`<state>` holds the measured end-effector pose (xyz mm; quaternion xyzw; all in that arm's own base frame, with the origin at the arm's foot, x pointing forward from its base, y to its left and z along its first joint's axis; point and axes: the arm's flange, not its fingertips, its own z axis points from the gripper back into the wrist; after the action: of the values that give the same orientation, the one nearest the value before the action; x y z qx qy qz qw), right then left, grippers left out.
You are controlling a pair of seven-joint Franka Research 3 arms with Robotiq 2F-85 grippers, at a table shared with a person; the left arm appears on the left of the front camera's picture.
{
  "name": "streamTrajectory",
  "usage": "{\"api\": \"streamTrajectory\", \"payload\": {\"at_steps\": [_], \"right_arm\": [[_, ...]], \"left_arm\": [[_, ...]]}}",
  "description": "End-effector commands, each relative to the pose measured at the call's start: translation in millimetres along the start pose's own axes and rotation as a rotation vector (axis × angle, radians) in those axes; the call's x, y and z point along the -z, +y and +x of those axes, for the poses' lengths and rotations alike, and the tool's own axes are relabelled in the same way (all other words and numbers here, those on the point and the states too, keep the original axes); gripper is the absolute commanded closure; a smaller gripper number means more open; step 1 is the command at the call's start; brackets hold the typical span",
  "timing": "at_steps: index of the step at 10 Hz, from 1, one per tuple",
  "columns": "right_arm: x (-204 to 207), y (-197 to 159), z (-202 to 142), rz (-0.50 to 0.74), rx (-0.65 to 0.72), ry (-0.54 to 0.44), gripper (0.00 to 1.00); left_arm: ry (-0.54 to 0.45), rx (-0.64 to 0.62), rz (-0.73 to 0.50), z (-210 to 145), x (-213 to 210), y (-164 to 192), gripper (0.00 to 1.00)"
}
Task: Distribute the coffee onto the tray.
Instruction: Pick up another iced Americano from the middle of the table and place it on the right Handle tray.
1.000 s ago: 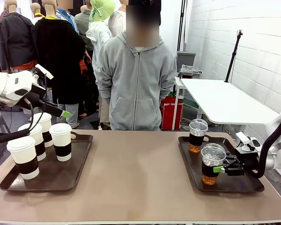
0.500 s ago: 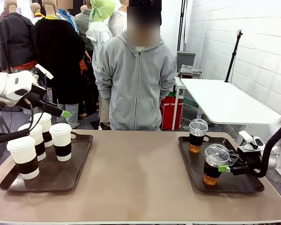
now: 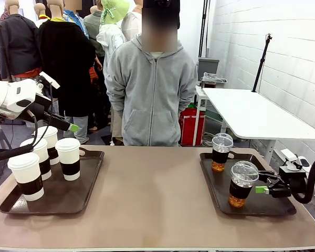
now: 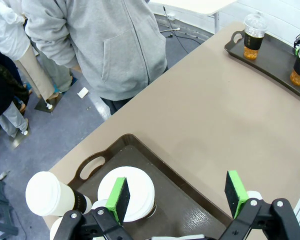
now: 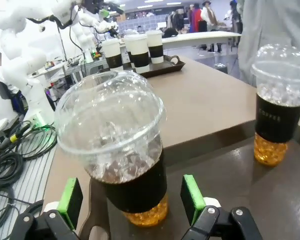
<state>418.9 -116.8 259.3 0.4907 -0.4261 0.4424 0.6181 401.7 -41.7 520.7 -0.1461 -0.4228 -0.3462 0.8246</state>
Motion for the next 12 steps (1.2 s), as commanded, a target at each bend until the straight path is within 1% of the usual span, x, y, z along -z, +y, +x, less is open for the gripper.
{"api": "streamTrajectory", "payload": {"at_steps": [1,5,6,12], "right_arm": [[-8,13,0,-0.016,0.038,-0.005,0.0],[-20,22,-6,-0.062,0.041,-0.001,0.0],[-19,11,-9,-0.045,0.032,-0.01,0.0],[-19,11,-9,-0.045,0.032,-0.01,0.0]], "left_arm": [[-0.001,-0.008,-0.006,-2,1,2,0.0],[-0.001,-0.008,-0.006,-2,1,2,0.0],[-0.001,-0.008,-0.006,-2,1,2,0.0],[-0.001,-0.008,-0.006,-2,1,2,0.0]]}}
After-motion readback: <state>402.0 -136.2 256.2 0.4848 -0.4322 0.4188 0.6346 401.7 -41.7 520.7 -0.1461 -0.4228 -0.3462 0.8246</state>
